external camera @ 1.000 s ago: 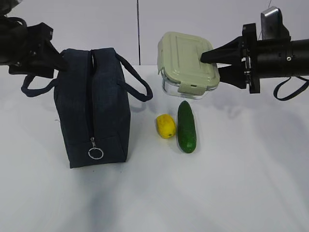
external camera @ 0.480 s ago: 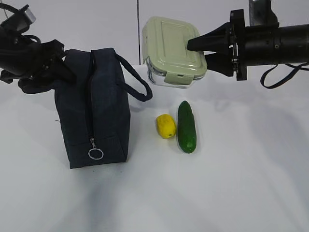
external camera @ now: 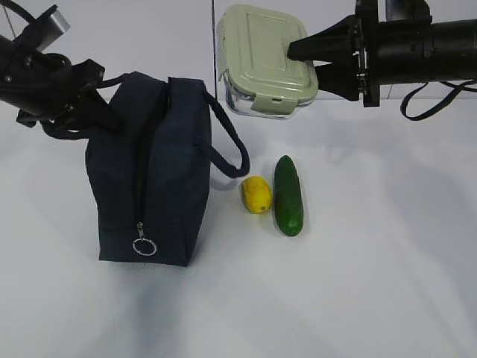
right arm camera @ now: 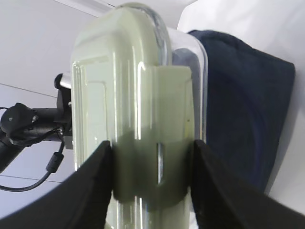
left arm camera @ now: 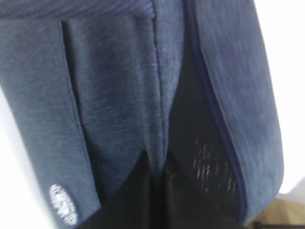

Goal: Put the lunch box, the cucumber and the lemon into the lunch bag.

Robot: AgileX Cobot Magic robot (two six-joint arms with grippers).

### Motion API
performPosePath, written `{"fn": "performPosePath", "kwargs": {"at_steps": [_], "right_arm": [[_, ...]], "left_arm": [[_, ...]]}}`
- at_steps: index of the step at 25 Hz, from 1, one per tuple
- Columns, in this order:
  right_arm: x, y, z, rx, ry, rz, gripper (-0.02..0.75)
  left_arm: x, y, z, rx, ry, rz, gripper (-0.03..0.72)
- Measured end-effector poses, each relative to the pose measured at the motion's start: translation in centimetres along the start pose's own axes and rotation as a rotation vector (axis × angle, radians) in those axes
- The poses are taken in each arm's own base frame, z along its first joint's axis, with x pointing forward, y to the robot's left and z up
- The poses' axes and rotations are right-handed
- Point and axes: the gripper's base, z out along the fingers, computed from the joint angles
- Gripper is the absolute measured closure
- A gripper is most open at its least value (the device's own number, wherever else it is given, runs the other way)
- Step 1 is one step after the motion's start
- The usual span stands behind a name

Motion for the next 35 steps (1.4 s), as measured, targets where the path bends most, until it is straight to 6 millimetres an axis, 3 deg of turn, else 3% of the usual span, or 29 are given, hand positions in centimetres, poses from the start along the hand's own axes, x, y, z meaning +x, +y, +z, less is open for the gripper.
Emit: {"fn": "performPosePath", "kwargs": {"at_steps": [11, 22, 30, 35], "right_arm": [[1.4, 1.8, 3.0, -0.072, 0.049, 0.01, 0.363], [1.5, 2.6, 3.6, -0.106, 0.041, 0.018, 0.363], [1.4, 0.9, 3.8, 0.044, 0.029, -0.02, 0.364], [1.5, -0.5, 4.3, 0.067, 0.029, 0.011, 0.364]], "left_arm": [[-2.9, -4.1, -2.9, 0.178, -0.012, 0.094, 0.696], [-3.0, -4.9, -3.4, 0.232, -0.023, 0.08, 0.696], [-2.9, -7.0, -5.7, 0.301, -0.083, 0.118, 0.696], [-2.9, -7.2, -5.9, 0.306, -0.087, 0.123, 0.696]]}}
